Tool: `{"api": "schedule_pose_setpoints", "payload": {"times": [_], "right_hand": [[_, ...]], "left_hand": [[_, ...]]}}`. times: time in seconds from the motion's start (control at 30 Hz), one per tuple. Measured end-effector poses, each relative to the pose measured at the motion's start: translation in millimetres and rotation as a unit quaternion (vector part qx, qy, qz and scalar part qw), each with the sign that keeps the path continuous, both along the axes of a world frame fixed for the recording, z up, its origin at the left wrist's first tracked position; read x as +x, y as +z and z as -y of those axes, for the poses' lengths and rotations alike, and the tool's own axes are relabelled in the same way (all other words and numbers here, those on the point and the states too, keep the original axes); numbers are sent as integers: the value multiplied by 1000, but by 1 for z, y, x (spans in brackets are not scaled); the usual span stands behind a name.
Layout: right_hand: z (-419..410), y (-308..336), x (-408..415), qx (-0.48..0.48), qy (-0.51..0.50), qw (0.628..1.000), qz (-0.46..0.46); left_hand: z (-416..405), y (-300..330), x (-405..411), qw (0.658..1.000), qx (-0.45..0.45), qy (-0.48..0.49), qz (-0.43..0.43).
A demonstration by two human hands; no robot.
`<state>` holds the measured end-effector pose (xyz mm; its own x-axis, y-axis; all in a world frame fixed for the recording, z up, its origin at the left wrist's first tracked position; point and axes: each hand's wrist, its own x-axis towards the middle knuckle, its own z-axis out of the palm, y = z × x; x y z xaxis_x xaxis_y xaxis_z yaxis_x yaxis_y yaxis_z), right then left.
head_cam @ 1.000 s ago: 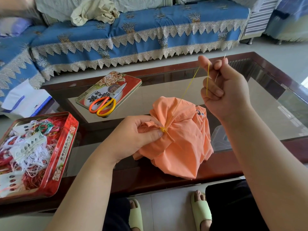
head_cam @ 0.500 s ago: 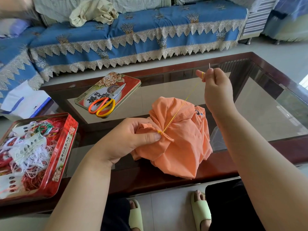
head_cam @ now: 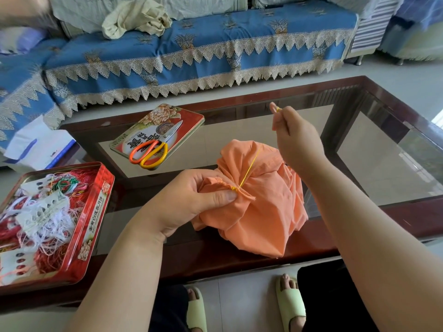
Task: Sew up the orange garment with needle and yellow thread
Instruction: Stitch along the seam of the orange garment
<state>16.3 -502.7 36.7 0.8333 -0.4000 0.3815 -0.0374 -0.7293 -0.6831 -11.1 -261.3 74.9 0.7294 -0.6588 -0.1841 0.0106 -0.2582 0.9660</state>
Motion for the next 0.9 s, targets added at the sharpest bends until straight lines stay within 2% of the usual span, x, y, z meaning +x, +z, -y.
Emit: {"api": "schedule_pose_setpoints", "payload": {"times": [0.13,0.23,0.27,0.33,0.4,0.47,0.6,0.67,0.73,0.83,0.9], "right_hand": [[2,-3,1,-94,-28,994,36],[2,-7,4,-79,-24,996,19],[3,-8,6,-48,-3,999,3],[5,-7,7,97,57,993,-34],[6,-1,5,280,107,952,-65],[8,2,1,395,119,907,-83],[23,-4,0,513,81,839,-161],[29,-8,1,537,26,821,-193],[30,-9,3,511,-30,836,-197],[27,-4,2,360,-88,917,-144],[18,7,-1,246,-54,965,-74]], "left_hand": [[-1,0,1,1000,-3,-6,2],[-5,0,4,1000,-9,-7,-8],[-5,-1,4,1000,-7,-9,-11],[-3,-3,4,1000,-15,-16,-15],[-1,-5,3,998,-39,-11,-42],[-1,-5,4,992,-83,5,-92],[-9,-5,13,964,-184,64,-183],[-13,-8,16,955,-202,102,-189],[-15,-11,19,950,-217,123,-188],[-15,-11,20,953,-219,119,-173],[-11,-8,17,961,-202,104,-155]]}}
